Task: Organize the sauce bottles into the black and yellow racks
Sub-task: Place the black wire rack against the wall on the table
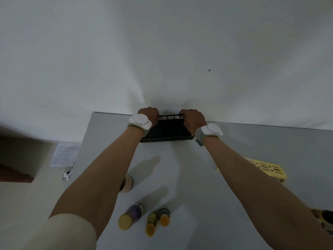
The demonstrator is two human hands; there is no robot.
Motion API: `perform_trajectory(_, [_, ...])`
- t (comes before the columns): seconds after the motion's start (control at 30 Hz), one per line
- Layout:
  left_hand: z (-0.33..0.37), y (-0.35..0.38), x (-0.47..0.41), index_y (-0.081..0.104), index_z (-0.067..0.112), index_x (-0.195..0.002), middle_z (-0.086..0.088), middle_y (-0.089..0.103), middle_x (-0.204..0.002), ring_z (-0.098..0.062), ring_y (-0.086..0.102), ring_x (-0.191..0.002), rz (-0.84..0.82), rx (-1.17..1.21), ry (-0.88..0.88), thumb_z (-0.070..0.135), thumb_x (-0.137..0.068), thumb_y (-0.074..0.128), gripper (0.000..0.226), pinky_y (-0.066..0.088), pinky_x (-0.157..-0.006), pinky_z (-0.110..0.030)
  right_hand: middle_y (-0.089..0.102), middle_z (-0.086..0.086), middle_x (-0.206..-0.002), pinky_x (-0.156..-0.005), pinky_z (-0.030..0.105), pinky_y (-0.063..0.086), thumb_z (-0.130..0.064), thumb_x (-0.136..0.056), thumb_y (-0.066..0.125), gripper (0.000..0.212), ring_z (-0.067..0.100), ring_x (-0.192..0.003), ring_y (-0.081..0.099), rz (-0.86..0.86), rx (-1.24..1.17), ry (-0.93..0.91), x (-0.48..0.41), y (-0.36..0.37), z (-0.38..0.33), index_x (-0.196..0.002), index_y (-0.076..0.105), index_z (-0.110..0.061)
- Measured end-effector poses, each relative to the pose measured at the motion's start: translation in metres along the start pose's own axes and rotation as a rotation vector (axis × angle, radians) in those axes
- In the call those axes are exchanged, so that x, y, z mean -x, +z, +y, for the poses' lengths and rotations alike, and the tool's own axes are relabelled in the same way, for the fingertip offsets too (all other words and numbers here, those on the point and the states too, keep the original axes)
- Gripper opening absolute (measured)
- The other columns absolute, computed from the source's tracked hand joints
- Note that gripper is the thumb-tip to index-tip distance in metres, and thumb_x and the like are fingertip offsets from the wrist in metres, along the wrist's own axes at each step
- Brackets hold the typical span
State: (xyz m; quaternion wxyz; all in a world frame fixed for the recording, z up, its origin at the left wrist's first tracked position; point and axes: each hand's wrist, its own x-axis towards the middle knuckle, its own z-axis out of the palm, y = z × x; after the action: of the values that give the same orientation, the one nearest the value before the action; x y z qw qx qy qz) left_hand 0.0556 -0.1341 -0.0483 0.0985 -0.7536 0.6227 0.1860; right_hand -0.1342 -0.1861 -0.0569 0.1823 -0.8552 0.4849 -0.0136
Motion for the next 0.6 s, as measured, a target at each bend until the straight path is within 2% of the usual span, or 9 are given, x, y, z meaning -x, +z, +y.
perform_trajectory(0.1, [-0.004,-0.002,-0.012,0.071,0.005,-0.111,-0.015,0.07,-0.115,-0.03,0.068,-0.103,-0.028,0.094,-0.046,0.028,-0.099,0.048,0.034,0.053,-0.08,-0.031,0.068,0.012,-0.117,-0.085,0.034,0.051,0.0,-0.091,0.045,0.035,0.03,-0.106,0.063,-0.045,-0.042,0.003,-0.01,0.002,0.003,-0.116,0.066,-0.01])
perform_trajectory(0.23, [-0.008,0.006,-0.023,0.071,0.008,-0.113,-0.014,0.071,-0.115,-0.03,0.068,-0.102,-0.055,0.162,-0.075,0.032,-0.098,0.05,0.036,0.053,-0.081,-0.031,0.066,0.012,-0.123,-0.089,0.034,0.051,-0.002,-0.094,0.043,0.037,0.029,-0.11,0.062,-0.1,-0.079,0.036,-0.019,0.014,0.008,-0.123,0.064,-0.012])
perform_trajectory(0.37, [-0.011,0.018,-0.029,0.071,0.01,-0.112,-0.013,0.071,-0.115,-0.029,0.067,-0.102,0.016,0.185,-0.105,0.035,-0.097,0.05,0.036,0.051,-0.086,-0.032,0.064,0.012,-0.127,-0.092,0.034,0.051,-0.004,-0.096,0.043,0.037,0.03,-0.112,0.061,-0.096,-0.141,0.052,-0.024,0.021,0.013,-0.126,0.063,-0.013])
perform_trajectory(0.5, [-0.013,0.03,-0.024,0.06,0.011,-0.124,-0.011,0.062,-0.127,-0.029,0.057,-0.118,0.118,0.117,-0.158,0.041,-0.096,0.047,0.044,0.035,-0.106,-0.043,0.066,0.012,-0.123,-0.088,0.034,0.052,-0.01,-0.096,0.047,0.031,0.03,-0.108,0.063,-0.02,-0.257,0.12,-0.026,0.025,0.015,-0.12,0.066,-0.013])
perform_trajectory(0.6, [-0.019,0.034,-0.015,0.038,0.008,-0.143,-0.016,0.044,-0.142,-0.033,0.043,-0.13,0.146,0.141,-0.245,0.048,-0.089,0.055,0.069,0.035,-0.107,-0.049,0.059,0.014,-0.126,-0.089,0.035,0.049,-0.03,-0.097,0.049,0.035,0.03,-0.109,0.06,0.02,-0.278,0.203,-0.018,0.028,0.015,-0.13,0.055,-0.02])
